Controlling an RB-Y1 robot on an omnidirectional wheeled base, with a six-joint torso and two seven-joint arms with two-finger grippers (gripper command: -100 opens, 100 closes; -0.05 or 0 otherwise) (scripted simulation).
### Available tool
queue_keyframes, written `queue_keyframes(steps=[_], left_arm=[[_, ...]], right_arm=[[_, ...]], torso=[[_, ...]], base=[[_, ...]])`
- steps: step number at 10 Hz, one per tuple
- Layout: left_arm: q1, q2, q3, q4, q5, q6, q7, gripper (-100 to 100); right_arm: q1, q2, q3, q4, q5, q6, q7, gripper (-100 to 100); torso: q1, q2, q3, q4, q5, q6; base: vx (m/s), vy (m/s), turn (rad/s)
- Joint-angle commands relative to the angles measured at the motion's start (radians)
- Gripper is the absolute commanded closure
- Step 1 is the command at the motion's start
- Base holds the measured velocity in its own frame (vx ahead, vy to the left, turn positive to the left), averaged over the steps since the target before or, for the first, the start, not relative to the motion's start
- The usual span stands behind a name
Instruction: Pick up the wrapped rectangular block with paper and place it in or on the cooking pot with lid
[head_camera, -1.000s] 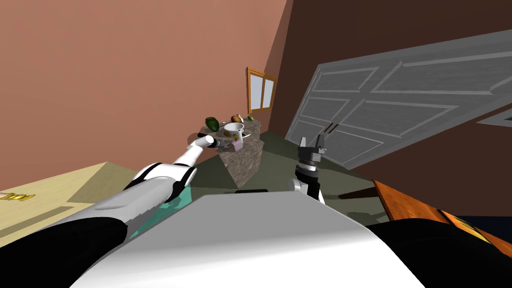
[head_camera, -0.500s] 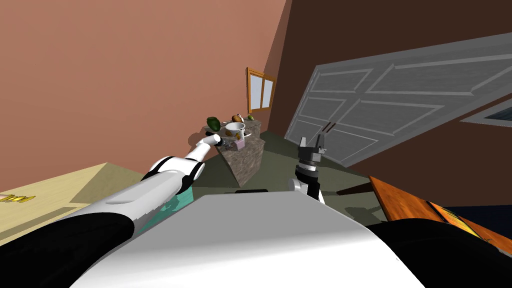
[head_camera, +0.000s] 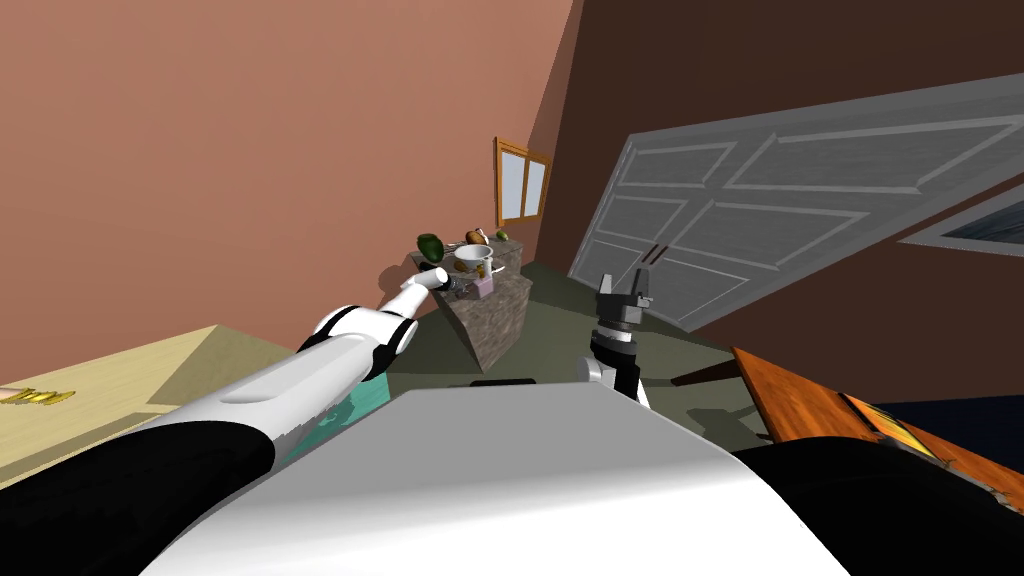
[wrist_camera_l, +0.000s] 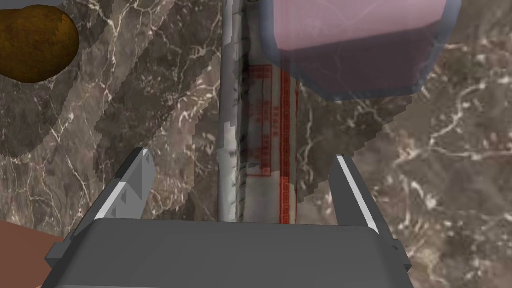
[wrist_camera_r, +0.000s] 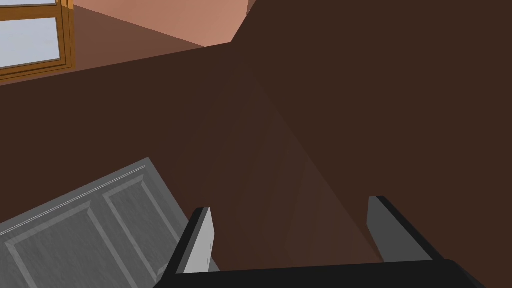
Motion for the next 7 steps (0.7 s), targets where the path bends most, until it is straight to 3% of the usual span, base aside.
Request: queue_keyframes(steps=[1, 5, 6, 7], left_arm=[[0.000, 0.000, 0.000, 0.000, 0.000, 0.000, 0.000, 100], [0.001, 0.000, 0.000, 0.000, 0.000, 0.001, 0.001, 100], [0.001, 0.000, 0.000, 0.001, 0.000, 0.001, 0.001, 0], [0.041, 0.031, 0.009, -0.043, 0.030, 0.019, -0.014, 100]], right_arm=[[0.000, 0.000, 0.000, 0.000, 0.000, 0.000, 0.000, 0], [0.000, 0.000, 0.000, 0.000, 0.000, 0.000, 0.000, 0], [0.000, 0.000, 0.000, 0.000, 0.000, 0.000, 0.000, 0], [0.000, 0.000, 0.000, 0.000, 0.000, 0.000, 0.000, 0]], torso=[[0.000, 0.000, 0.000, 0.000, 0.000, 0.000], [-0.001, -0.001, 0.000, 0.001, -0.001, 0.000], [-0.002, 0.000, 0.000, 0.001, -0.001, 0.000], [-0.002, 0.000, 0.000, 0.001, -0.001, 0.000]], base=[[0.000, 0.000, 0.000], [0.000, 0.000, 0.000], [0.000, 0.000, 0.000], [0.045, -0.075, 0.037]])
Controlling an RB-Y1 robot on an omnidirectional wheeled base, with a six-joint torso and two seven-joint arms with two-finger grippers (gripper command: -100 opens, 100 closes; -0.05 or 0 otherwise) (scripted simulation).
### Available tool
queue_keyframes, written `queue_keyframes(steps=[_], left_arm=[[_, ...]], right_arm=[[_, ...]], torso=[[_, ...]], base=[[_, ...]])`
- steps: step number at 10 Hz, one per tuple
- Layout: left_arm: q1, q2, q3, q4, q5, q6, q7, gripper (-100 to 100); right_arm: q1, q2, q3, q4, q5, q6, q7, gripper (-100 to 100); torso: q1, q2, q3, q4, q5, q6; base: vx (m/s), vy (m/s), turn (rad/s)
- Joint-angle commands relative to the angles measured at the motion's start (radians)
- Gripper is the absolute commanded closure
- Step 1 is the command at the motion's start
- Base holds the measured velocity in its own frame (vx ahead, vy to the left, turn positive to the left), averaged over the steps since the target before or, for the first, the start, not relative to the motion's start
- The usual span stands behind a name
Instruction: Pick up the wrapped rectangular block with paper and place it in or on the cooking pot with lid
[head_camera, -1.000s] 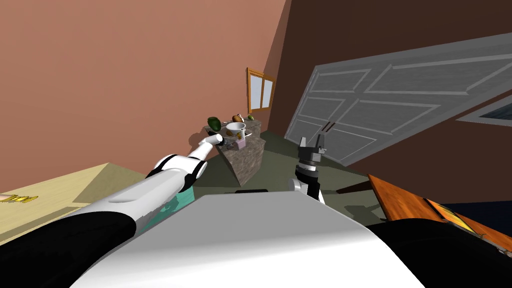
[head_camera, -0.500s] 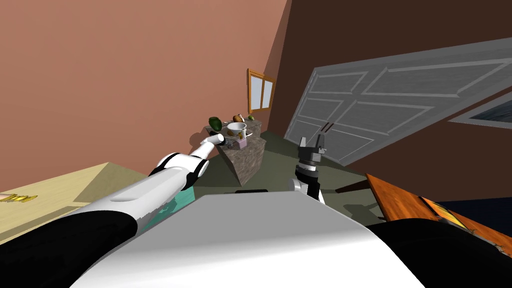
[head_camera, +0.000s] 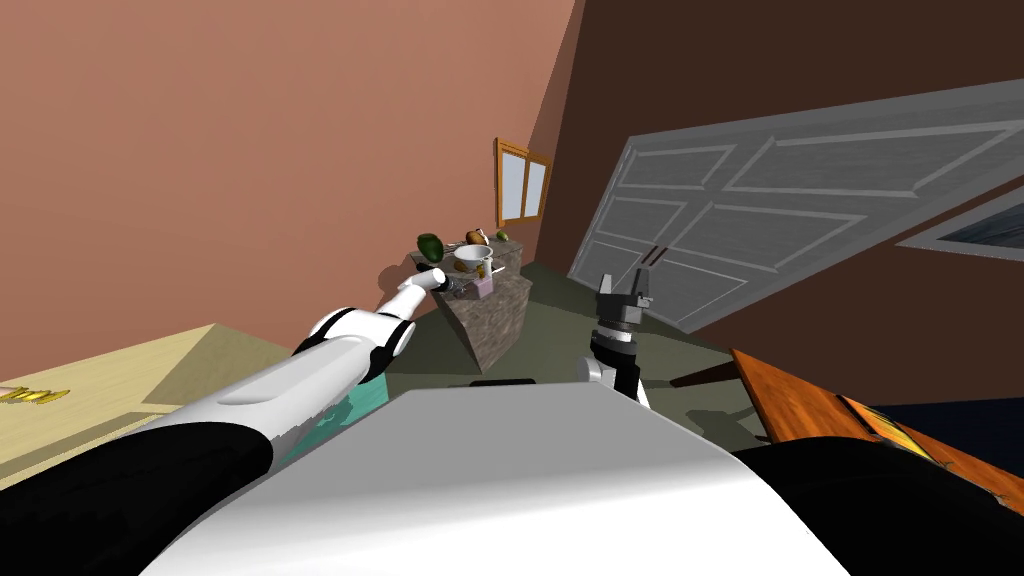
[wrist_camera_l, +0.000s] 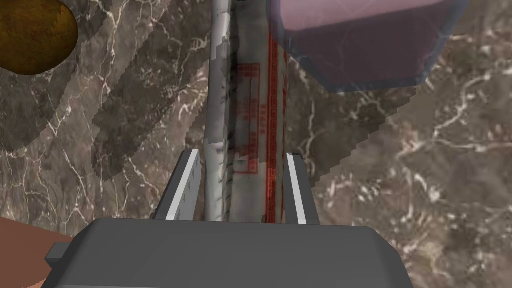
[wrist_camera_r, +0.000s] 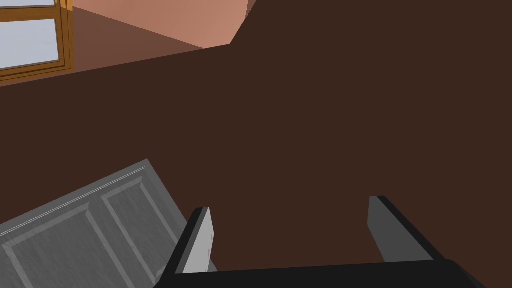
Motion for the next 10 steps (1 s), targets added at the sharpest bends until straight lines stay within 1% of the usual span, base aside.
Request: queue_keyframes(steps=[1, 2, 3, 4, 5, 6, 7, 8, 9, 10], left_arm=[[0.050, 0.047, 0.012, -0.050, 0.042, 0.031, -0.018, 100], [0.061, 0.047, 0.012, -0.070, 0.042, 0.031, -0.018, 100], [0.101, 0.080, 0.021, -0.109, 0.073, 0.053, -0.030, 100], [0.104, 0.080, 0.021, -0.108, 0.073, 0.053, -0.030, 100], [0.104, 0.080, 0.021, -0.128, 0.073, 0.053, -0.030, 100], [0.147, 0.113, 0.030, -0.174, 0.103, 0.074, -0.042, 100], [0.147, 0.113, 0.030, -0.181, 0.103, 0.074, -0.042, 100], [0.189, 0.146, 0.039, -0.209, 0.134, 0.095, -0.054, 100], [0.191, 0.146, 0.039, -0.233, 0.134, 0.095, -0.054, 100], [0.234, 0.179, 0.048, -0.272, 0.164, 0.116, -0.067, 100]], right_arm=[[0.000, 0.000, 0.000, 0.000, 0.000, 0.000, 0.000, 0], [0.000, 0.000, 0.000, 0.000, 0.000, 0.000, 0.000, 0], [0.000, 0.000, 0.000, 0.000, 0.000, 0.000, 0.000, 0], [0.000, 0.000, 0.000, 0.000, 0.000, 0.000, 0.000, 0], [0.000, 0.000, 0.000, 0.000, 0.000, 0.000, 0.000, 0], [0.000, 0.000, 0.000, 0.000, 0.000, 0.000, 0.000, 0], [0.000, 0.000, 0.000, 0.000, 0.000, 0.000, 0.000, 0], [0.000, 0.000, 0.000, 0.000, 0.000, 0.000, 0.000, 0], [0.000, 0.000, 0.000, 0.000, 0.000, 0.000, 0.000, 0], [0.000, 0.000, 0.000, 0.000, 0.000, 0.000, 0.000, 0]], torso=[[0.000, 0.000, 0.000, 0.000, 0.000, 0.000], [-0.004, -0.003, -0.002, 0.000, -0.001, 0.000], [-0.004, -0.003, -0.002, 0.000, -0.001, 0.001], [-0.003, -0.003, -0.002, -0.001, 0.000, 0.001], [-0.001, -0.003, -0.003, -0.002, 0.000, 0.002], [0.002, -0.002, -0.002, -0.001, 0.001, 0.003], [0.002, -0.003, -0.002, -0.001, 0.001, 0.001], [0.001, -0.003, -0.002, -0.001, 0.001, 0.001], [0.000, -0.003, -0.002, -0.001, 0.000, 0.001], [-0.001, -0.003, -0.002, -0.001, 0.000, 0.002]], base=[[0.103, -0.147, 0.086], [0.080, -0.122, 0.065], [0.060, -0.113, 0.029], [0.044, -0.078, 0.019], [0.017, -0.019, 0.009], [0.036, -0.046, 0.012], [0.043, -0.059, 0.044], [0.065, -0.087, 0.042], [0.048, -0.072, 0.050], [0.061, -0.092, 0.022]])
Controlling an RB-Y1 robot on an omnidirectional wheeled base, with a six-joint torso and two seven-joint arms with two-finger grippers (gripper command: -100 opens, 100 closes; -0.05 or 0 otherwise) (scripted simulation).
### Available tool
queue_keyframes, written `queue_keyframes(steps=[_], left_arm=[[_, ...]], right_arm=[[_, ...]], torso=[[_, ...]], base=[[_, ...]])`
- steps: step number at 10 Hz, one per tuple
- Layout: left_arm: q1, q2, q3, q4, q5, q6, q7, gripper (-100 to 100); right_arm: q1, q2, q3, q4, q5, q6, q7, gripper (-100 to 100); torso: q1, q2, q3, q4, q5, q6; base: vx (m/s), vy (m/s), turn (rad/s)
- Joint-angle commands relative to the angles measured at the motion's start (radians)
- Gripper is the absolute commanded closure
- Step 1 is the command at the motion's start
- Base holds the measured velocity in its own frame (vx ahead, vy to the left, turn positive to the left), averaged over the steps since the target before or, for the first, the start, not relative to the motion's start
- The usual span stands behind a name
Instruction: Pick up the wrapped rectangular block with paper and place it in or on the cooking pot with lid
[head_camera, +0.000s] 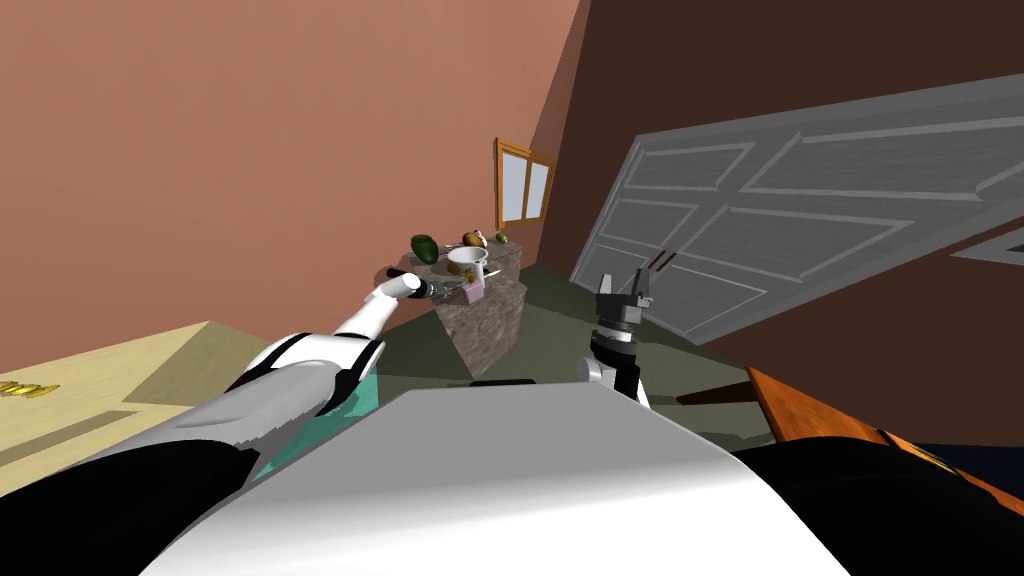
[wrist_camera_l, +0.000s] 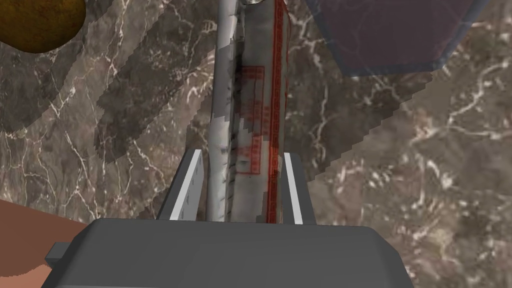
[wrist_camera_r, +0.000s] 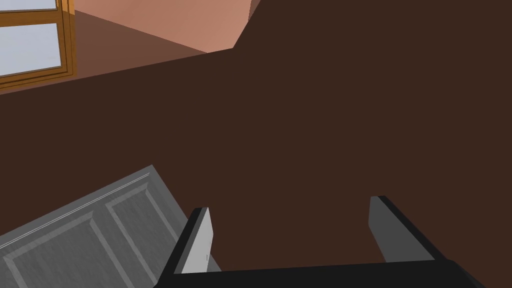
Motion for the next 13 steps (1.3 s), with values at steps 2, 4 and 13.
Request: queue_keyframes(steps=[2, 4, 13], left_arm=[[0.061, 0.048, 0.013, -0.072, 0.044, 0.033, -0.020, 100], [0.061, 0.048, 0.013, -0.087, 0.044, 0.033, -0.020, 100], [0.198, 0.204, 0.031, -0.207, 0.149, 0.073, 0.005, 100]], right_arm=[[0.000, 0.000, 0.000, 0.000, 0.000, 0.000, 0.000, 0], [0.000, 0.000, 0.000, 0.000, 0.000, 0.000, 0.000, 0], [0.000, 0.000, 0.000, 0.000, 0.000, 0.000, 0.000, 0]], torso=[[0.000, 0.001, 0.001, 0.000, 0.000, 0.001], [0.001, 0.001, 0.001, 0.000, 0.000, 0.000], [0.008, 0.010, 0.006, 0.002, 0.000, 0.000]], base=[[0.048, -0.084, 0.030], [0.034, -0.049, 0.027], [0.008, -0.041, -0.009]])
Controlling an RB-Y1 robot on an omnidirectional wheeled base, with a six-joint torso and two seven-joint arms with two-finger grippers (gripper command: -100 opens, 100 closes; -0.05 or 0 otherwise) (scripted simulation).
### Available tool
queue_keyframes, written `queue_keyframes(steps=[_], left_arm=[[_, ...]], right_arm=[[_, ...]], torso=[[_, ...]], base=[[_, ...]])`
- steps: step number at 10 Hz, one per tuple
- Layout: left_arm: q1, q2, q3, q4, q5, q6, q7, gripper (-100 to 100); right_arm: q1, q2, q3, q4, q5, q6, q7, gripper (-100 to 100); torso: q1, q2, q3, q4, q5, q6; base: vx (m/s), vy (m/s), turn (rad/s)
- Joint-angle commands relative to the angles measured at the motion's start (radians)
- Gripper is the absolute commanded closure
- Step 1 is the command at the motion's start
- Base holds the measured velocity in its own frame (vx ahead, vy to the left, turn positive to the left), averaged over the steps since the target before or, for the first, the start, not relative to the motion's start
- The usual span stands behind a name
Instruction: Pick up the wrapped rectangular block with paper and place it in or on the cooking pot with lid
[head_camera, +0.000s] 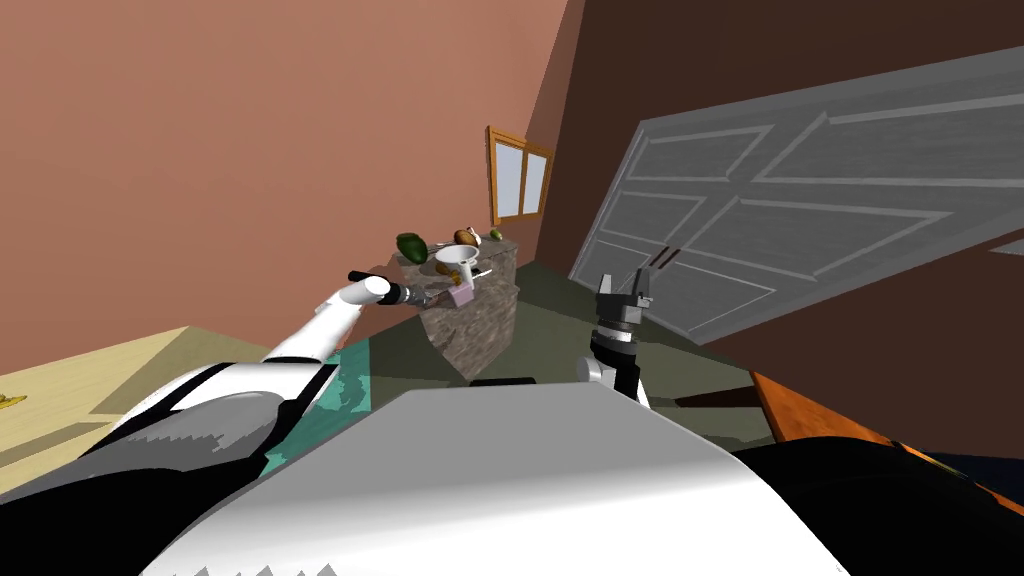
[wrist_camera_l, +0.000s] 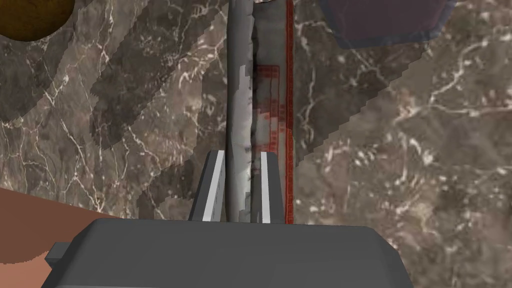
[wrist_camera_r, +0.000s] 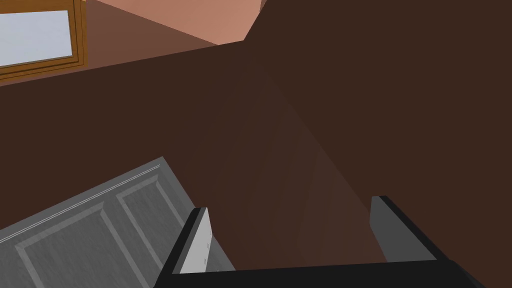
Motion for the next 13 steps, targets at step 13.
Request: queue_keyframes(steps=[13], left_arm=[[0.059, 0.325, -0.022, 0.140, 0.055, -0.070, 0.347, 100]], right_arm=[[0.000, 0.000, 0.000, 0.000, 0.000, 0.000, 0.000, 0]], torso=[[0.003, -0.002, 0.000, 0.003, -0.001, 0.000]], base=[[-0.118, 0.107, -0.213]])
